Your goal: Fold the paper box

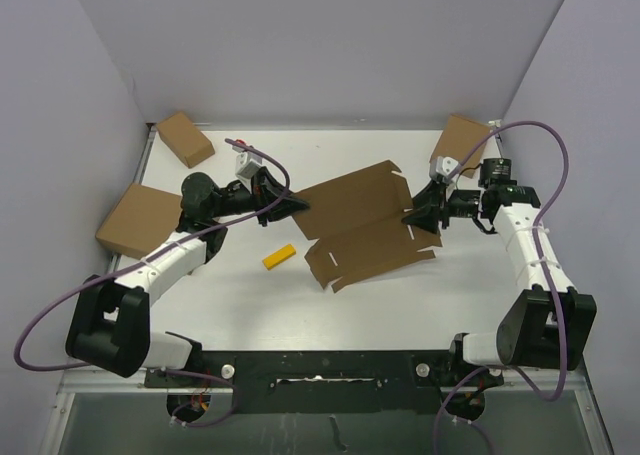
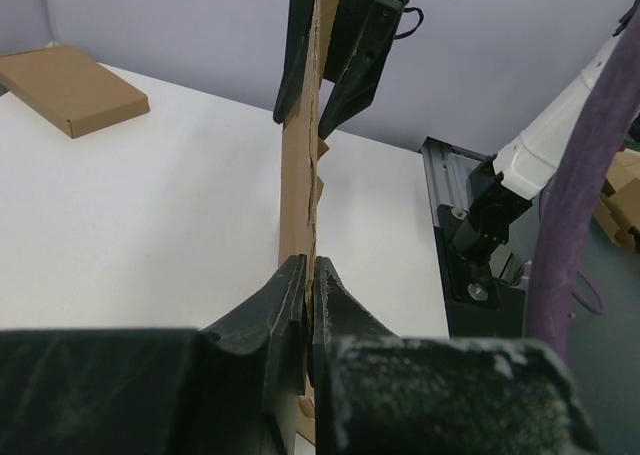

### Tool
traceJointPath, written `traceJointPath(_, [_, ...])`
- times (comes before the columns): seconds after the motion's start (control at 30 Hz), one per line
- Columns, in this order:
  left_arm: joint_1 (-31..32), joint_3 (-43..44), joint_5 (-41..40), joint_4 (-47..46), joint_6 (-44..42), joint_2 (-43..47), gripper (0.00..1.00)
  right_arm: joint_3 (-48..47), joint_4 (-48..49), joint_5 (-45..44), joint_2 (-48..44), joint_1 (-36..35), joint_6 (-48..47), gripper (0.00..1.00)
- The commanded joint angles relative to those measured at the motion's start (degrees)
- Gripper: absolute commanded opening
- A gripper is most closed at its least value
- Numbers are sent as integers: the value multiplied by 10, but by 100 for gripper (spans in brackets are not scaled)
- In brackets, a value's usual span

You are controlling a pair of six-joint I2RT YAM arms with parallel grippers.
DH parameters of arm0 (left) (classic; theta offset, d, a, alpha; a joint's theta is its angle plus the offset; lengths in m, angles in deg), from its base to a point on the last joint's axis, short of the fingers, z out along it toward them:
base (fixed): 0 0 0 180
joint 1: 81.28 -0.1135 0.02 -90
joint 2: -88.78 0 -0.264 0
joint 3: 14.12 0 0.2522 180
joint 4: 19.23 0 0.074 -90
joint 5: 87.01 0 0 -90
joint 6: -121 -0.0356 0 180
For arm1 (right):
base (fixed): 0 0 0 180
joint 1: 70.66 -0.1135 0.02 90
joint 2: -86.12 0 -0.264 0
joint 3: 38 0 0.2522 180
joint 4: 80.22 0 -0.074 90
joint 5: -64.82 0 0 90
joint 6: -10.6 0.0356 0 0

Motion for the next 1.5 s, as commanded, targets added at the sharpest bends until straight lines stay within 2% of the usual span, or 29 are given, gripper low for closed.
traceJointPath(0.0, [-3,5,27,-73,32,-12,0,-23,7,3,1,-13,-32,41])
traceJointPath(0.2, [-3,5,40,-99,56,-23,0,-21,-15,4,-3,-36,-81,37])
traceJointPath(0.47, [-3,5,40,-108,64,-26,0,-22,-33,-5,-7,-40,-106,19])
traceJointPath(0.57, [-4,5,40,-109,64,-27,0,-21,-35,-6,-9,-40,-108,10])
traceJointPath(0.63, [-3,5,38,-108,64,-27,0,-20,-35,-6,-8,-41,-108,0])
traceJointPath(0.9, [-6,5,33,-104,60,-26,0,-25,-39,-3,-13,-45,-96,0])
traceJointPath(0.93, [-9,5,29,-104,59,-25,0,-26,-38,-7,-13,-45,-90,6])
traceJointPath(0.97, [-12,5,25,-102,57,-25,0,-26,-40,-13,-14,-45,-88,22])
traceJointPath(1.0, [-15,5,22,-101,55,-23,0,-28,-44,-18,-16,-43,-88,44])
traceJointPath(1.03, [-20,5,16,-96,49,-22,0,-29,-52,-22,-20,-38,-93,61])
traceJointPath(1.07, [-24,5,11,-89,44,-20,0,-32,-61,-20,-25,-31,-100,71])
traceJointPath(1.13, [-31,5,-1,-70,30,-17,0,-39,-93,-4,-37,-8,-121,80])
traceJointPath(1.27, [-36,5,-15,-3,-13,-12,0,-39,-116,33,-60,73,-120,82])
traceJointPath(1.37, [-35,8,-31,51,-50,-8,0,-19,-69,53,-64,148,-48,80])
traceJointPath(1.4, [-36,8,-38,63,-60,-8,0,-5,-38,50,-64,169,-1,78])
traceJointPath(1.43, [-36,9,-47,76,-68,-8,0,23,12,40,-65,187,62,71])
traceJointPath(1.47, [-36,9,-56,87,-75,-8,0,49,70,15,-64,200,127,60])
